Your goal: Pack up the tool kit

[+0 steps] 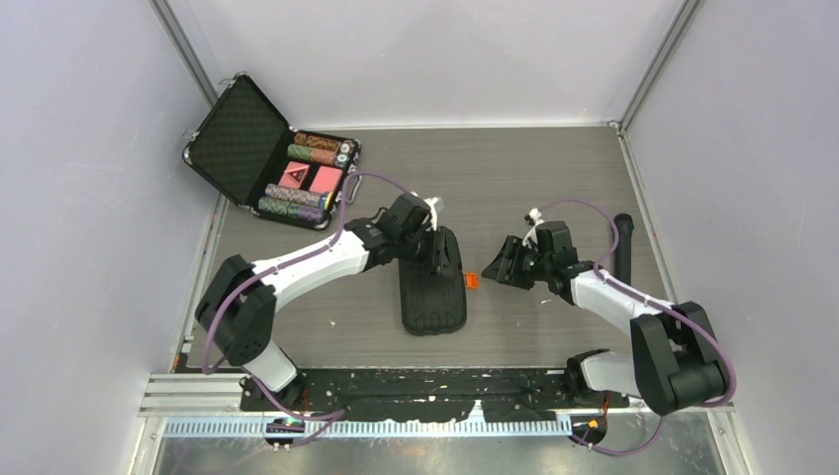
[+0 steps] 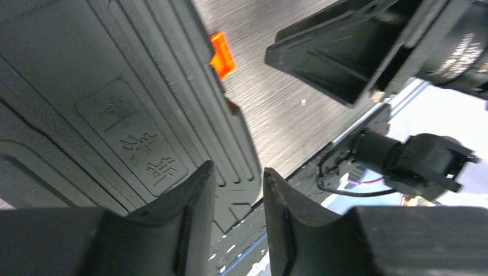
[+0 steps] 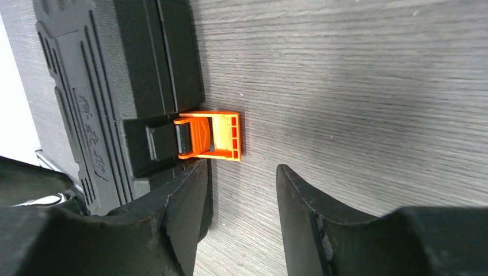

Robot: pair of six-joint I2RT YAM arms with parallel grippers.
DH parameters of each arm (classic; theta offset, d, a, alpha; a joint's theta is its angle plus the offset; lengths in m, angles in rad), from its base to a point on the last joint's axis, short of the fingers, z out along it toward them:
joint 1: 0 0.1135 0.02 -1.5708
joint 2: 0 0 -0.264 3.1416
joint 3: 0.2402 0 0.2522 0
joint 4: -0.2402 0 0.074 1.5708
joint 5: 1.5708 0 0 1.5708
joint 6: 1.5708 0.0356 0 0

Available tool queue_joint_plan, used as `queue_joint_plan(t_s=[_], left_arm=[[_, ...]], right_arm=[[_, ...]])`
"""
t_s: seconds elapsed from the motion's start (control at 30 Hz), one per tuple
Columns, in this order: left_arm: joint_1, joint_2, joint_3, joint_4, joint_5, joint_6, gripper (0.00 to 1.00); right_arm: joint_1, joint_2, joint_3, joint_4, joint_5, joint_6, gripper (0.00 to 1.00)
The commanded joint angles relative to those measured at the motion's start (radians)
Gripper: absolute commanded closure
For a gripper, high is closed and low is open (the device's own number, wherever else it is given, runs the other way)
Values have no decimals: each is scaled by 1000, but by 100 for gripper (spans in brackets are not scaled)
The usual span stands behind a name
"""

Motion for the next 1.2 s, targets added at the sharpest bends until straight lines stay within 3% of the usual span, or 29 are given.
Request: queue_joint_plan(t_s=[0.0,0.17,0.47,0.83,1.17], left_arm=[[-1,50,3,-60,4,39,66],[-1,96,-22,-104,-9,71,77],[1,129,-112,-47,25,51,80],[1,117,-111,-58,10,63,81],[3,114,-109,-69,2,72,81]], right_arm=[[3,73,-18,157,-79,52,48],[16,179,-27,267,-117,101,54],[43,329,-32,404,-138,153,58],[43,186,-59,467,-269,212,88],[54,162,-56,541,-341,264,93]])
